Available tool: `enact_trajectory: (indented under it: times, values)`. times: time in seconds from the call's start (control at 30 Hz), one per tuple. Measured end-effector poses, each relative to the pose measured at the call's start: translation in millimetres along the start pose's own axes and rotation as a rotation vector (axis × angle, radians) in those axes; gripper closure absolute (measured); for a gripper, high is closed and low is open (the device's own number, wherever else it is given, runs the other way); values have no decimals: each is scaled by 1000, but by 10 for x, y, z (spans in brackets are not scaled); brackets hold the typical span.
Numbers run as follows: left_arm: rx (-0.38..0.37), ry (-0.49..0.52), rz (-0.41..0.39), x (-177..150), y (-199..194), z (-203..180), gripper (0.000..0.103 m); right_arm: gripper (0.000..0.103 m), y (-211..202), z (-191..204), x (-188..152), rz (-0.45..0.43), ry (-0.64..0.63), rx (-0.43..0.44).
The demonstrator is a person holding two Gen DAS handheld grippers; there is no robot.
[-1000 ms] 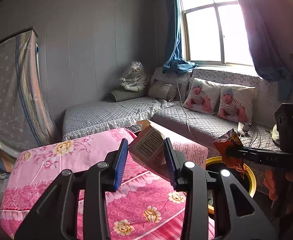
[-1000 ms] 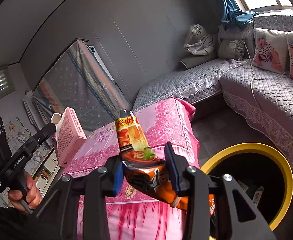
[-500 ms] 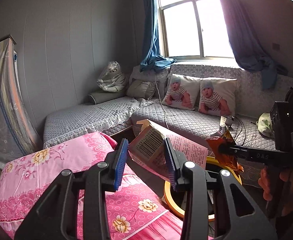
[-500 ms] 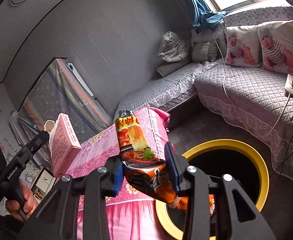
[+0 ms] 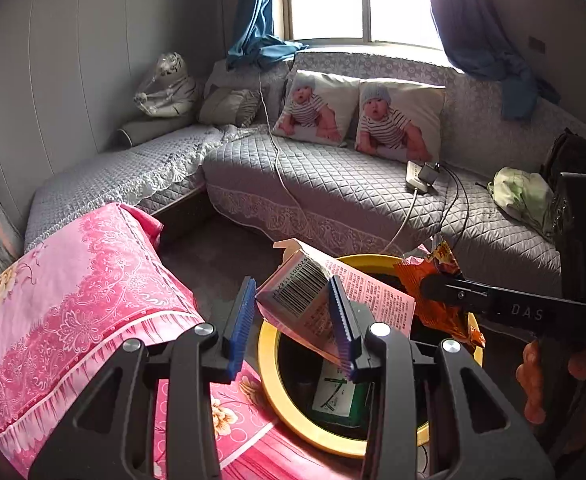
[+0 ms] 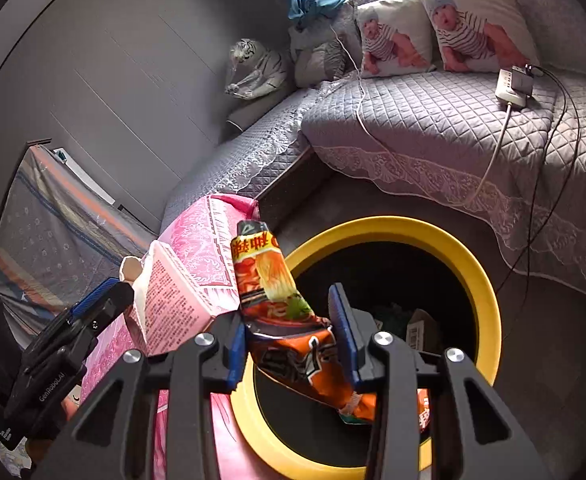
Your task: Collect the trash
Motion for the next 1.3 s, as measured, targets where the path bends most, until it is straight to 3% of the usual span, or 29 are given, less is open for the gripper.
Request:
enact_trajectory:
  times: [0.23,0.27,0.3,0.37,0.43,0.5,0.67,0.77,0.93,1.07,1.3]
  values:
    - [2,-29,40,-86,285,-21,66,66,84,-195,-4,14,23,-76]
    - [3,-51,43,-74,295,2,58,62,62,-234,3,10,35,-101]
    - [-4,-80,45,-65,283,42,38,56,45,-269,13,7,48,-113]
    - [-5,-124,26,-35,214,128,23,53,9,-312,32,3,62,-121]
    - [-10,-137,13,-8,145,175,22,52,-22,-344,54,1,62,-135]
    - [8,-139,-29,27,14,241,9,46,-50,-334,59,-1,61,-142]
    - [77,-107,-170,114,-472,420,8,25,-78,-209,67,-12,-23,-267]
    - [76,-114,-197,116,-734,562,8,12,-13,-107,46,-3,-85,-341]
    - [136,-169,-270,61,-1244,972,8,11,32,344,14,-34,-202,-354]
    - [254,-192,-358,0,-1735,1369,8,8,-67,1016,30,-112,-310,-264]
    - [379,-227,-535,-134,-2751,1896,8,8,-375,2343,-24,-235,-485,-76]
Point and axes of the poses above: each gripper's, at about its wrist camera, not at the fingertips, and y roughly the way its jaws point, z to its left, x to its top, the point moved 8 cm from there along y, roughly the way its jaws point, and after that the axes turned 14 degrees about -y, right-handed, at the moved point
